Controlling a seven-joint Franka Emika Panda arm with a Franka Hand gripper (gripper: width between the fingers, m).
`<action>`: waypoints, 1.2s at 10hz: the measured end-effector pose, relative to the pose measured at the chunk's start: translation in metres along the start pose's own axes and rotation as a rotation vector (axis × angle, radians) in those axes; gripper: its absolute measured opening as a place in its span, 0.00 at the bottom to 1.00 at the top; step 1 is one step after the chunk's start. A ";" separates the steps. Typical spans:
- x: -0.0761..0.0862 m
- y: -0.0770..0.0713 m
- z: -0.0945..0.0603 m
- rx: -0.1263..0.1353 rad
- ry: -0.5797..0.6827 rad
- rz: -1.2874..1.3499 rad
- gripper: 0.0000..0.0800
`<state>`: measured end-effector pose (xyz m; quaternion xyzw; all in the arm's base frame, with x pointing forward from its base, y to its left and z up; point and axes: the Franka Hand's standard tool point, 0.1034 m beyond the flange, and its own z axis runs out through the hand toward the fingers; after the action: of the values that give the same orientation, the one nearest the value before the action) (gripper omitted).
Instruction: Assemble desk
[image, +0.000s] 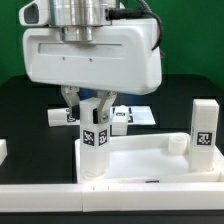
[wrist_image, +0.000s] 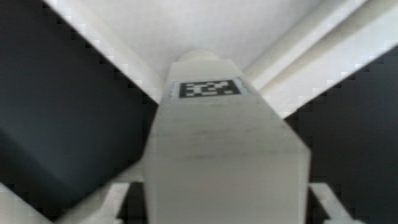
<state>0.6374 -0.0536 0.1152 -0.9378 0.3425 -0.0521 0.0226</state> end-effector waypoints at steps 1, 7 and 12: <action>-0.001 0.001 0.000 -0.008 -0.004 0.157 0.36; 0.000 0.014 0.003 0.055 -0.099 0.973 0.36; -0.010 0.004 0.000 0.050 -0.098 0.480 0.76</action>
Offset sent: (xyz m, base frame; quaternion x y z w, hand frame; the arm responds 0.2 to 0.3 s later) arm -0.0099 0.0019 -0.0126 0.0922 -0.1318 0.5852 0.7948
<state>0.6272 -0.0507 0.1140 -0.8300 0.5527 -0.0080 0.0744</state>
